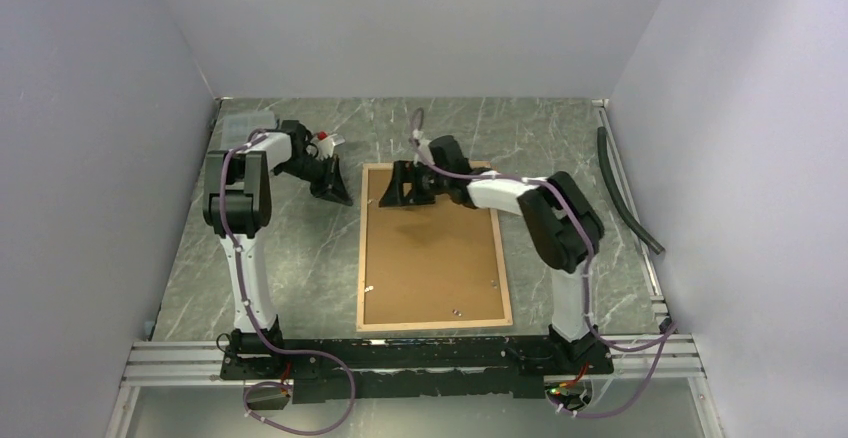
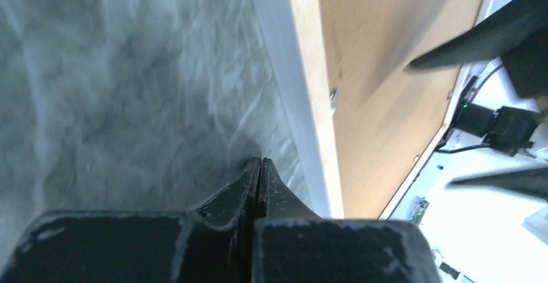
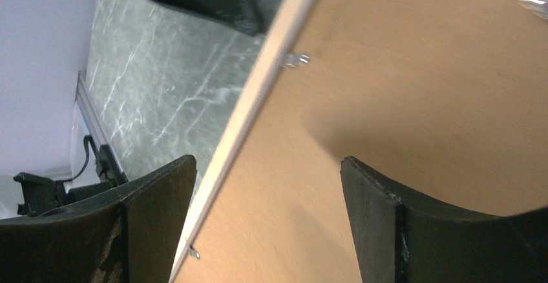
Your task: Put the photo into the frame
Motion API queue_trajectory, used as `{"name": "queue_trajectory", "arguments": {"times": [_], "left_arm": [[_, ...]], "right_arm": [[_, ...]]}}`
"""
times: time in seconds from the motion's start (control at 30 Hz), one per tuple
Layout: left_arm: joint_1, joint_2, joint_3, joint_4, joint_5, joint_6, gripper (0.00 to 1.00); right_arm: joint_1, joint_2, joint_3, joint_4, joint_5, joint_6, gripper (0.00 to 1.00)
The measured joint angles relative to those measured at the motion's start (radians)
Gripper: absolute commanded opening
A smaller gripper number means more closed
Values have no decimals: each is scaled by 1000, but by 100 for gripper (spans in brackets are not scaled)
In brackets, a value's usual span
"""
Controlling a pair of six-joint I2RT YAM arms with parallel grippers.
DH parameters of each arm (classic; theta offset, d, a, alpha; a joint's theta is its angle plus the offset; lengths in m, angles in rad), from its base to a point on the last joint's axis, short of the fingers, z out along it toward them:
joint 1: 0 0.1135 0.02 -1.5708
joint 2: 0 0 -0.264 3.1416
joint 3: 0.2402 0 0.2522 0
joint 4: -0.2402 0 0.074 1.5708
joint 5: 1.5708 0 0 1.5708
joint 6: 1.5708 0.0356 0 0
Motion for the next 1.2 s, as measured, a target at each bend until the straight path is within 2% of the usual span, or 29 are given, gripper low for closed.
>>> {"name": "queue_trajectory", "arguments": {"times": [0.13, 0.27, 0.37, 0.5, 0.67, 0.93, 1.2], "left_arm": [[14, -61, -75, -28, -46, 68, 6], [14, -135, -179, -50, -90, 128, 6], [11, -158, -219, -60, -97, 136, 9], [11, -158, -208, -53, -76, 103, 23], [9, -156, -148, -16, -14, 36, 29], [-20, -100, -116, 23, 40, -16, 27], [-34, -39, -103, 31, 55, -50, 17]], "right_arm": [[-93, -168, -120, -27, 87, 13, 96], [-204, -338, -169, -57, 180, 19, 94], [-209, -373, -161, -53, 231, 31, 90], [-54, -255, -106, -46, 269, 70, 84], [108, -76, -89, -3, 279, 154, 80], [124, 3, -57, 143, 283, 271, 77], [119, 60, -8, 192, 283, 314, 74]]}}
